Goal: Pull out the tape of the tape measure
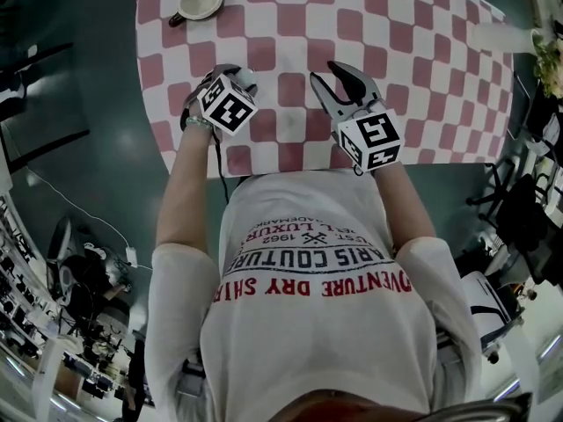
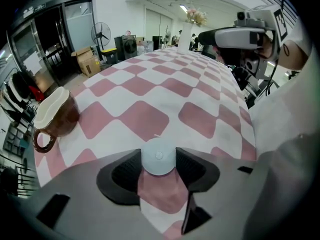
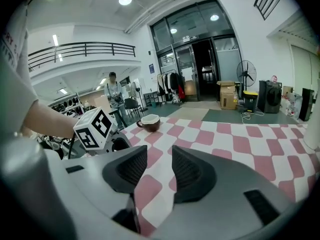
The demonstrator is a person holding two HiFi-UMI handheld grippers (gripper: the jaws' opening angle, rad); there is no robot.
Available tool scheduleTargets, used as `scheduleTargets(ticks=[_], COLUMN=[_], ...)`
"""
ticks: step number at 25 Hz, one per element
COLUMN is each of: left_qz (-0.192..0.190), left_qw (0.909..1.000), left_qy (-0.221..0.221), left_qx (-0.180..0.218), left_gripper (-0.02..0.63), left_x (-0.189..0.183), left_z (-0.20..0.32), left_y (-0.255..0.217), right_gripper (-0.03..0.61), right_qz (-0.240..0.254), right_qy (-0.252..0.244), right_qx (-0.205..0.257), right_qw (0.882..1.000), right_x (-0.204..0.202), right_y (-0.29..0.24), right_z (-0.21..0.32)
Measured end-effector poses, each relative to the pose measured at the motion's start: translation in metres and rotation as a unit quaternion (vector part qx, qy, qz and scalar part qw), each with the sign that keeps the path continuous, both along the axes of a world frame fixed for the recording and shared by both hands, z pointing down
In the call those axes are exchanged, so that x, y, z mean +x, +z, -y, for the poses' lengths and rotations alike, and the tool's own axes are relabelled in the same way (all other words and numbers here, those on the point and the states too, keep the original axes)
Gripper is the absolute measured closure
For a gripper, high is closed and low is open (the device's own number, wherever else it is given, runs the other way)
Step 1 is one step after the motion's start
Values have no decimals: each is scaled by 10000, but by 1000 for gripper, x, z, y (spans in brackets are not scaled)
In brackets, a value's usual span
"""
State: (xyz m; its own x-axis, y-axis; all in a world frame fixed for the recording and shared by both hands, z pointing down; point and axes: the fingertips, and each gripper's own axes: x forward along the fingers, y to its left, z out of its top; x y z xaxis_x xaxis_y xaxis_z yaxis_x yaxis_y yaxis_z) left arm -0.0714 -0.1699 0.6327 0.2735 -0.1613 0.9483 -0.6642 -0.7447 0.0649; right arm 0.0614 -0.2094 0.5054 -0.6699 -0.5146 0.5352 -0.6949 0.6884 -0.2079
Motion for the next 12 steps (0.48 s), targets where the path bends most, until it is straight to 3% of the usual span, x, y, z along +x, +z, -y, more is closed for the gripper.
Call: scheduleTargets(ticks=[4, 12], left_qz=[-37, -178], left_qw=[10000, 9976], left_qy=[52, 663], left_qx=[28, 100], left_gripper=[383, 383], left_x=[1, 10], left_z=[-2, -12], left_y=[2, -12], right_gripper=[408, 408], right_qz=[-47, -132], right_qy=[-102, -370], right_qx=[7, 59], right_qw=[9999, 9992], right_x=[0, 1], right_y=[3, 0], right_z=[1, -4])
